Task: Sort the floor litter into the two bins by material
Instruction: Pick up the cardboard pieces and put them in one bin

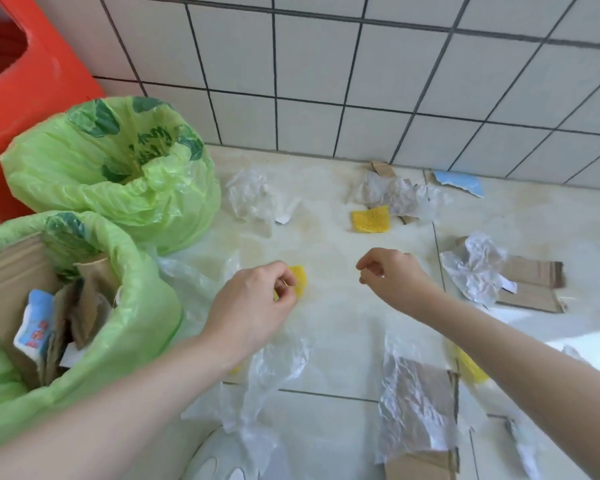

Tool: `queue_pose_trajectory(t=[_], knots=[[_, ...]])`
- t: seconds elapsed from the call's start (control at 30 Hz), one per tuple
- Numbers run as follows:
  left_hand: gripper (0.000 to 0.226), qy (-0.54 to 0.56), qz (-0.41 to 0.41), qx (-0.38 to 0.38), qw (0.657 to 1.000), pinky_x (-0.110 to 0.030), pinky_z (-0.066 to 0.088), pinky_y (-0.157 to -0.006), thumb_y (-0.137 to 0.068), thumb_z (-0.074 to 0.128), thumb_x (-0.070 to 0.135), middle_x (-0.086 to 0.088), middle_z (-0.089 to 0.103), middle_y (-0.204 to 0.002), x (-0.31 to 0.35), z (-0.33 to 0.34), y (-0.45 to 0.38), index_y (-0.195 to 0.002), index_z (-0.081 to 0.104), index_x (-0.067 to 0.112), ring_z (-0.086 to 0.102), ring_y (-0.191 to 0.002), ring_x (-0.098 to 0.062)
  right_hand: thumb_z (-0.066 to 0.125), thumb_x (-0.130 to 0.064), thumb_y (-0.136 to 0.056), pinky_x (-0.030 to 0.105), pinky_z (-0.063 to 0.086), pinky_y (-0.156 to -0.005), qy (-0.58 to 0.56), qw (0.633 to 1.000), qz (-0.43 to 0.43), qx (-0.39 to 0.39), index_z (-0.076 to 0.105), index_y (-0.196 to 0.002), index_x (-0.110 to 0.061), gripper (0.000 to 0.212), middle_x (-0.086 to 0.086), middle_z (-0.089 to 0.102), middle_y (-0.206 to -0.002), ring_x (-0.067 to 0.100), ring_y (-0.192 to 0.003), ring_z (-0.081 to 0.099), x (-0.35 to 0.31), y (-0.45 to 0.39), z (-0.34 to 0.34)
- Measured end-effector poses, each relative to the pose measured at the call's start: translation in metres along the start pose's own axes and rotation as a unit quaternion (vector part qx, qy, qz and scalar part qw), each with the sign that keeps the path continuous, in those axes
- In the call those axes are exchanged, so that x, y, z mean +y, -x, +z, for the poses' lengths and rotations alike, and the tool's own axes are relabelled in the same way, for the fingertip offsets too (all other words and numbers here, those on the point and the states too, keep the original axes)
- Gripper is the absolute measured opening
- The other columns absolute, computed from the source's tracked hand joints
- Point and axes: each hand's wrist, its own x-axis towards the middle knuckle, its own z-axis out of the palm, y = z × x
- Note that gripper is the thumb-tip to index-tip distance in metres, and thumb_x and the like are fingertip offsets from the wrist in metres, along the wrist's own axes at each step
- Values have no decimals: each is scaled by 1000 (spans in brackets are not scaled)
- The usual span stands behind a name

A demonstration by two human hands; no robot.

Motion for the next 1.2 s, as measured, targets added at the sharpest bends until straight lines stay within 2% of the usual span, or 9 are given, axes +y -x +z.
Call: queue_pose_trajectory(t=[0.2, 0.33, 0.5, 0.6, 0.73, 0.87, 0.97, 1.1, 1.2], knots=[[12, -53, 43, -138, 988, -32, 52, -73, -80, 55, 21, 10, 63, -76, 36, 73, -55, -86, 65, 25, 63, -82, -19, 47, -11, -87, 25, 44, -64, 4, 997, 74, 37, 65, -99, -14, 22, 1, 71, -91, 21, -90, 62, 82, -10, -34], [17, -122, 82, -227, 963, -34, 50, -82, -84, 52, 21, 3, 67, -97, 61, 117, -92, -96, 63, 21, 60, -97, -21, 49, -15, -89, 26, 42, -62, 37, 990, 123, 60, 64, -103, -15, 21, -1, 67, -92, 19, -84, 57, 131, -10, -57], [28, -216, 172, -296, 914, -35, 42, -94, -90, 47, 21, -3, 51, -122, 93, 160, -136, -117, 55, 17, 48, -117, -22, 44, -11, -87, 33, 50, -75, 68, 977, 178, 97, 63, -110, -16, 29, 6, 66, -104, 26, -91, 59, 187, -11, -83], [37, -252, 200, -296, 899, -37, 41, -98, -91, 47, 19, -4, 45, -133, 112, 181, -162, -127, 49, 16, 43, -125, -23, 45, -3, -86, 34, 48, -78, 93, 969, 204, 107, 61, -115, -13, 35, 8, 61, -116, 30, -103, 57, 212, -16, -93], [44, -235, 204, -261, 914, -36, 38, -103, -91, 47, 15, -7, 41, -142, 133, 201, -193, -134, 45, 10, 39, -131, -24, 48, -1, -85, 39, 44, -86, 168, 958, 216, 88, 54, -121, -10, 38, 11, 46, -124, 32, -119, 42, 240, -29, -99], [56, -233, 219, -231, 919, -31, 24, -111, -90, 47, 11, -8, 18, -157, 139, 214, -221, -144, 32, 7, 21, -144, -22, 67, -38, -82, 37, 37, -96, 226, 953, 202, 16, 41, -132, -14, 62, 10, 41, -131, 38, -120, 39, 256, -44, -103], [70, -276, 196, -245, 909, -40, 18, -118, -89, 48, 12, -1, -1, -161, 137, 220, -242, -151, 14, 14, 0, -148, -22, 71, -52, -75, 40, 36, -100, 224, 953, 206, 2, 34, -138, -17, 82, 9, 37, -136, 39, -124, 35, 260, -52, -106], [75, -374, 192, -222, 880, -51, 17, -116, -87, 43, 6, 5, -2, -161, 139, 222, -262, -151, 8, 26, -3, -146, -32, 70, -55, -74, 44, 35, -102, 242, 951, 192, -22, 34, -138, -21, 80, 7, 33, -141, 39, -127, 32, 266, -60, -105], [77, -471, 257, -178, 825, -47, 25, -109, -89, 47, 10, 3, 4, -160, 142, 226, -271, -150, 6, 31, 11, -140, -39, 69, -58, -72, 44, 35, -99, 258, 946, 193, -19, 40, -129, -16, 76, 8, 42, -132, 37, -123, 35, 267, -66, -104]])
